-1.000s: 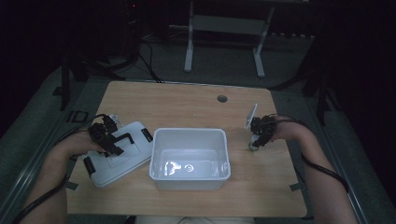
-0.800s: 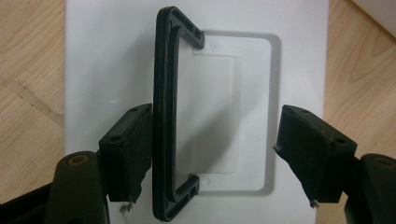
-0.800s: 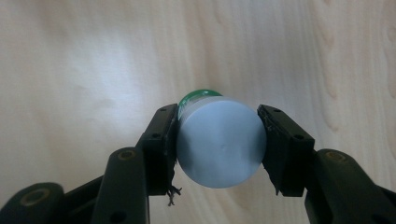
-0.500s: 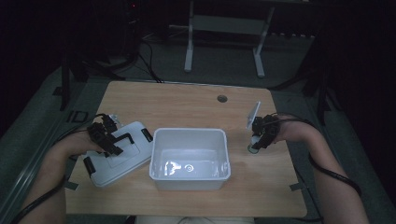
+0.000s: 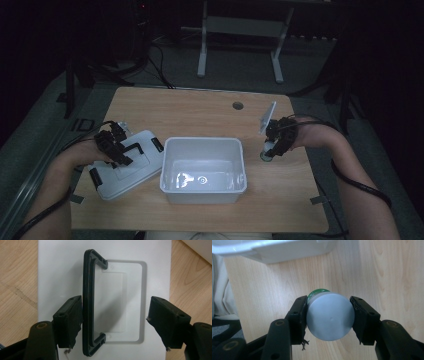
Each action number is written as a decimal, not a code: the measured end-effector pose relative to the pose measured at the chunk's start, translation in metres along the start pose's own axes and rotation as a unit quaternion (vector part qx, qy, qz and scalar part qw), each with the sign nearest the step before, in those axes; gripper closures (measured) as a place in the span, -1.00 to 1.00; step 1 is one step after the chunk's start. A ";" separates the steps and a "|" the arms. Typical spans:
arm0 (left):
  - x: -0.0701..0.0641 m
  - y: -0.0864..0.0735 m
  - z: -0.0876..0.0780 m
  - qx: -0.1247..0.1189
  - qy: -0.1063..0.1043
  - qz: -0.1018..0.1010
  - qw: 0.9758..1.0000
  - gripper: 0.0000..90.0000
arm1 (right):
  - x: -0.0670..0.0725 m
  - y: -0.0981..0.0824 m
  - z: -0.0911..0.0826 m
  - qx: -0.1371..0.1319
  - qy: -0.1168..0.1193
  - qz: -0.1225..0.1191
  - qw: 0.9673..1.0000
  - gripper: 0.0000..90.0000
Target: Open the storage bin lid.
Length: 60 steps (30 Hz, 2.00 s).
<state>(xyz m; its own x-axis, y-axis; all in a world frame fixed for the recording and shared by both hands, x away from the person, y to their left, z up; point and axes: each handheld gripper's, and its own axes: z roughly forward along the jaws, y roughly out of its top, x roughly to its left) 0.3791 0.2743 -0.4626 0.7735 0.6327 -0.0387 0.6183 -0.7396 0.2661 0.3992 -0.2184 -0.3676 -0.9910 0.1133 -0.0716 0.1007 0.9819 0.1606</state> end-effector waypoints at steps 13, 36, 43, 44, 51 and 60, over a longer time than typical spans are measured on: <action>-0.002 -0.003 -0.002 0.000 0.003 -0.001 1.000 -0.37 | 0.013 0.029 -0.032 -0.012 -0.015 -0.029 0.999 0.11; -0.001 -0.007 0.002 0.002 0.002 -0.003 1.000 -0.37 | 0.031 0.088 -0.017 -0.037 0.005 -0.088 0.995 0.11; -0.001 -0.007 0.003 0.001 0.002 -0.003 1.000 -0.37 | 0.034 0.099 -0.003 -0.041 0.017 -0.092 0.995 0.11; -0.001 -0.007 0.003 0.001 0.003 -0.003 1.000 -0.37 | 0.034 0.100 -0.001 -0.039 0.016 -0.092 0.995 0.11; 0.000 -0.008 0.004 0.003 0.001 -0.002 1.000 -0.37 | 0.034 0.106 0.023 -0.031 0.018 -0.094 0.995 0.11; 0.000 -0.008 0.005 0.005 0.003 -0.001 1.000 -0.37 | 0.036 0.111 0.058 -0.005 0.034 -0.095 0.995 0.11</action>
<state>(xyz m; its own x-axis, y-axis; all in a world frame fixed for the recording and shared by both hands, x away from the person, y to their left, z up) 0.3747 0.2785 -0.4699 0.7711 0.6358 -0.0341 0.6217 -0.7402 0.2560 0.3795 -0.0967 -0.4098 -0.9958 -0.0850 -0.0348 -0.0895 0.9831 0.1600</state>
